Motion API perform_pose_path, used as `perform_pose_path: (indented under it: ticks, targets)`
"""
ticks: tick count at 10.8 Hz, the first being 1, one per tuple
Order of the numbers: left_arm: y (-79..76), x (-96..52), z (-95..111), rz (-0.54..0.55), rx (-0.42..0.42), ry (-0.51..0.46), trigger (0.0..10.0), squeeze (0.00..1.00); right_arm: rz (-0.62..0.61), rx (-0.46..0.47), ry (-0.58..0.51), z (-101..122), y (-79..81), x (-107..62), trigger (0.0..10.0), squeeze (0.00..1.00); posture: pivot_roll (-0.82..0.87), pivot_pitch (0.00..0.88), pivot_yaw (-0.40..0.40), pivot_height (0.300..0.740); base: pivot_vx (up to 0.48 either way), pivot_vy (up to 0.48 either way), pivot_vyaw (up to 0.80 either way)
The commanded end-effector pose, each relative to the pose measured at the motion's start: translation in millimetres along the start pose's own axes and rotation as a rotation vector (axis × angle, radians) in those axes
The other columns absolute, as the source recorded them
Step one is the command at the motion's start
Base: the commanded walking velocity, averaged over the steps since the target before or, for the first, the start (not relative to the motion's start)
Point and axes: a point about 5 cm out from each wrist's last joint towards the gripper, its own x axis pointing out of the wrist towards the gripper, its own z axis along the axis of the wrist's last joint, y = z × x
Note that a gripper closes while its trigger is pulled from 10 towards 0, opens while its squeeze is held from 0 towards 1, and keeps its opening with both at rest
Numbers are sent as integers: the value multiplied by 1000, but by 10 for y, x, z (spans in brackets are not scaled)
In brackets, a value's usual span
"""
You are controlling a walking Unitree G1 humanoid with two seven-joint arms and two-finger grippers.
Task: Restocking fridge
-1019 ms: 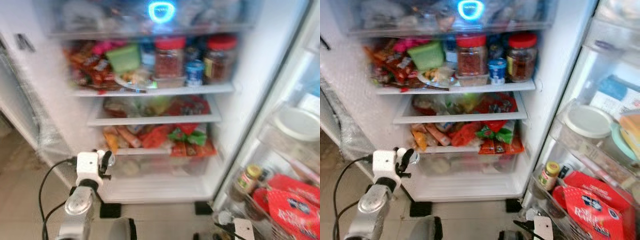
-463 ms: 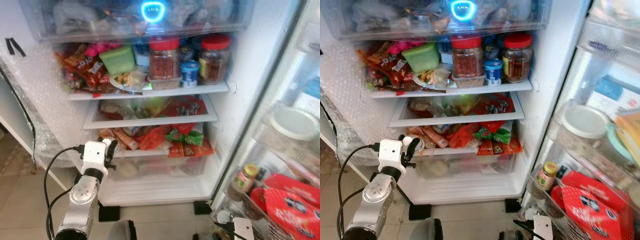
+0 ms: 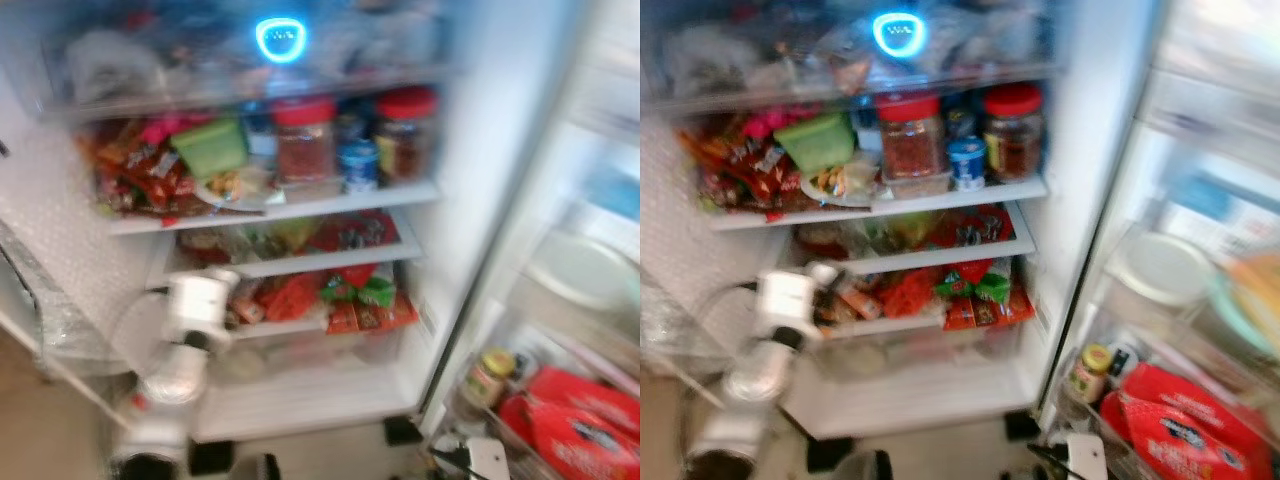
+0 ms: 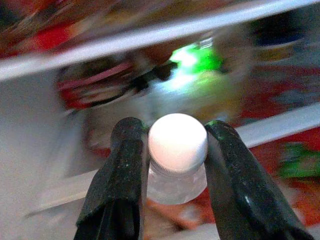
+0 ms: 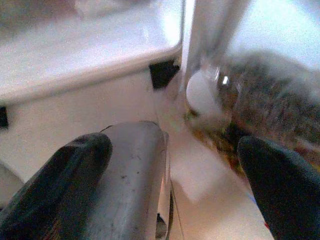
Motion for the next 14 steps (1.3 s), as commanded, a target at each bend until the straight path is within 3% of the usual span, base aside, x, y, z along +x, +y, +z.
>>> perform_pose_path:
  ticks: [1,3,4,5,6,8,12,14]
  targets:
    - [-82,57,111,-19,11,-52,10000,0,17,17,78,-200,60,-29,10000,0,-114,0,66,616,375,0,0]
    - [-72,70,162,-22,77,-74,10000,0,18,15,78,-199,62,-29,10000,0,-114,0,66,616,373,0,0]
    - [-77,88,159,-54,234,-68,10000,0,20,16,79,-198,63,-28,10000,0,-116,0,67,616,330,0,0]
    - [-63,101,139,-63,324,-54,10000,0,21,17,79,-198,65,-28,10000,0,-116,0,67,616,330,0,0]
    - [-21,118,69,-87,562,-27,10000,0,25,18,78,-198,69,-28,10000,0,-116,0,68,616,0,0,0]
    - [11,135,-37,-117,726,6,10000,0,25,21,78,-197,68,-27,10000,0,-118,0,68,616,0,0,0]
    - [-116,267,-218,-266,885,62,10000,0,21,21,78,-202,64,-29,10000,0,-129,0,67,616,0,0,0]
    - [-220,351,-203,-316,805,67,10000,0,18,22,79,-207,64,-30,10000,0,-132,0,67,616,0,0,0]
